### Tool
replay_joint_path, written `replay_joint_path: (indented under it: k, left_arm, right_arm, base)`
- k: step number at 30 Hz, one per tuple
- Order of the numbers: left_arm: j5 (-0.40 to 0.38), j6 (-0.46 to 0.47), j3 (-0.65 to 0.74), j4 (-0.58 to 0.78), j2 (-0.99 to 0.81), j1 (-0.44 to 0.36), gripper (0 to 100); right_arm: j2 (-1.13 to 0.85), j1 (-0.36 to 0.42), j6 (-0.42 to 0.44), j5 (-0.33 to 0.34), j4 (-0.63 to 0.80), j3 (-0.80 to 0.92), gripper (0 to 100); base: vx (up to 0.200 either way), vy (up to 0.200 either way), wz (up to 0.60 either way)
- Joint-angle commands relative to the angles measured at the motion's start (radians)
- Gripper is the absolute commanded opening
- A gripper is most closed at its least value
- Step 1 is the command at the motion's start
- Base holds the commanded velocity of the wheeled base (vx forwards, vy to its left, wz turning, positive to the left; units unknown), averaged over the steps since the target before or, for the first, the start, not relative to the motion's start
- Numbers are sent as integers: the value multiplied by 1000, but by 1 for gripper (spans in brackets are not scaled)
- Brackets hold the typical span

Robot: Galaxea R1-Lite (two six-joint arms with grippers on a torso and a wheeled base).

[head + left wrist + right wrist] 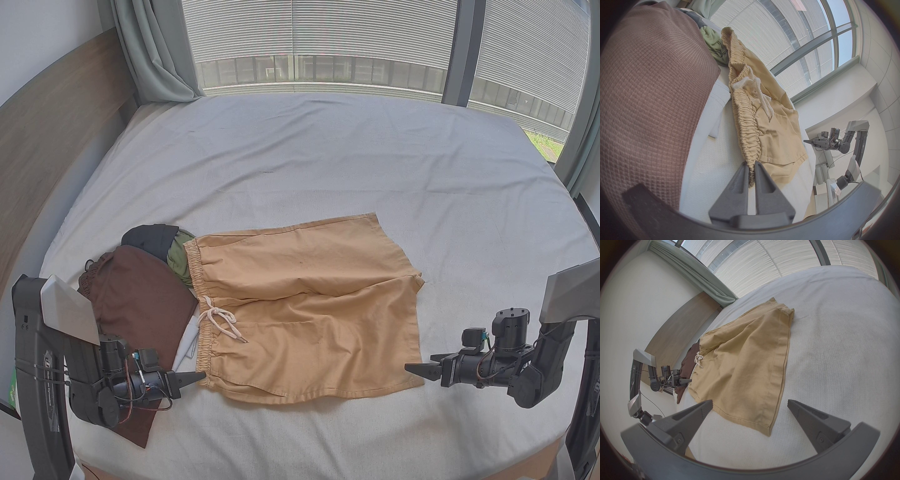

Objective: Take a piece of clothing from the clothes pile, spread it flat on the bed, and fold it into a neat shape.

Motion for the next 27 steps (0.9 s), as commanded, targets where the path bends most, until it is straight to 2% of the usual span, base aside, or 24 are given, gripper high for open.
replay_joint_path:
  k: [1,21,27]
  left_arm:
    - [-1,1,-1,-1,0,8,0]
    - [-1,4,5,-1,-1,30,0]
    - [-3,5,7,-2,-1,25,0]
  right_arm:
    - [25,-4,-1,1,-2,5,100]
    - [89,4,-1,3,-3,2,100]
    - [120,22,4,30,-34,-4,100]
  base:
    - [0,0,0]
    - [0,0,0]
    - [0,0,0]
